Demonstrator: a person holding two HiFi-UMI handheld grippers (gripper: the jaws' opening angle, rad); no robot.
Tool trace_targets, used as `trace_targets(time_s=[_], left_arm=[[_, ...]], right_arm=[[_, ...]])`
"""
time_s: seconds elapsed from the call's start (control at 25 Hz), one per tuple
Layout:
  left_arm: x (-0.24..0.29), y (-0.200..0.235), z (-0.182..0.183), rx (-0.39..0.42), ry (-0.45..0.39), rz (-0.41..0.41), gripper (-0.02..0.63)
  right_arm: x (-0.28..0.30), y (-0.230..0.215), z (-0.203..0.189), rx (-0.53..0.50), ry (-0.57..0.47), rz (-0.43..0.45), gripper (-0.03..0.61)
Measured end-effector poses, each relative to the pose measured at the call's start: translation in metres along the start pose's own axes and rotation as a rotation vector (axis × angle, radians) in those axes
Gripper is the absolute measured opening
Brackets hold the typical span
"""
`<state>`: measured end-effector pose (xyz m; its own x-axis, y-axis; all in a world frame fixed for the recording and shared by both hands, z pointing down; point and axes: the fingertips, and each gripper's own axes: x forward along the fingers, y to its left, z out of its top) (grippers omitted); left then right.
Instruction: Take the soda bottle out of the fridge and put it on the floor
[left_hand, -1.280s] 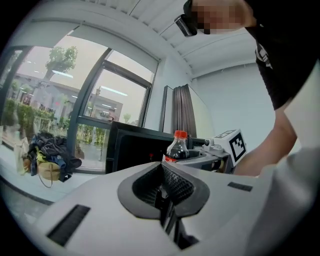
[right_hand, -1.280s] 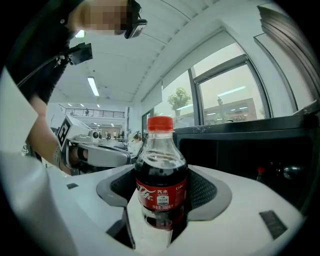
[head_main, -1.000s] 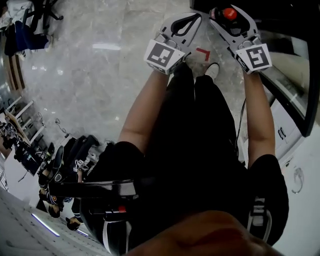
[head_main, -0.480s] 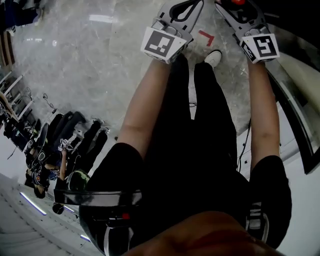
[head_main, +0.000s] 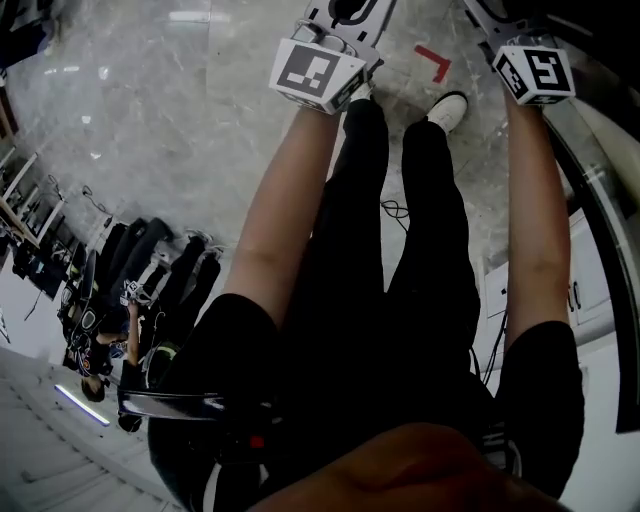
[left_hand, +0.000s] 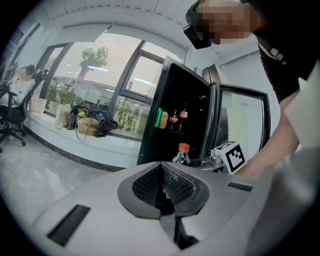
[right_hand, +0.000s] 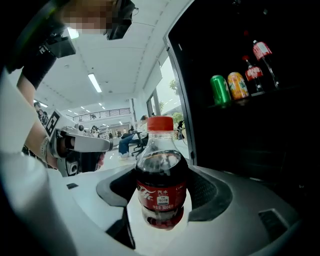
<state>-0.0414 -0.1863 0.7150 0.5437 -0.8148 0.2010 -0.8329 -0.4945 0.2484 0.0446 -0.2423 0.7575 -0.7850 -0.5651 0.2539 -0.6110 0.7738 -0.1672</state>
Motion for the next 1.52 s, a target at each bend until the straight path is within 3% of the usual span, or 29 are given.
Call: trace_targets(time_s=[0.2,0.4,0.72,1.16,1.36,1.52], left_arm=[[0.007,0.032,-0.094,0.049,0.077,0.015,0.002],[0.024,0.06,-0.183,0.03,0.147,-0.001,0.002],[0.054,0.08,-0.271,0.046,0.213,-0.071,0.002],[0.078,0.103,-0.333,0.09,0.248,-0.131,0.002],[0.077,0.104,-0.329,0.077,0.238,-0.136,0.002],[0.072,0.098,-0.327,0.061,0.236,-0.131,0.002]], right_arm=[[0.024,-0.002,-0.102,0.003,0.074,-0.033,0.299],[0.054,0.002,-0.203,0.017,0.136,-0.001,0.299],[0.098,0.013,-0.34,0.03,0.24,0.074,0.299],[0.149,0.013,-0.454,-0.035,0.328,0.183,0.299],[0.14,0.014,-0.488,-0.054,0.395,0.19,0.299],[0.133,0.025,-0.489,-0.048,0.406,0.209,0.301]])
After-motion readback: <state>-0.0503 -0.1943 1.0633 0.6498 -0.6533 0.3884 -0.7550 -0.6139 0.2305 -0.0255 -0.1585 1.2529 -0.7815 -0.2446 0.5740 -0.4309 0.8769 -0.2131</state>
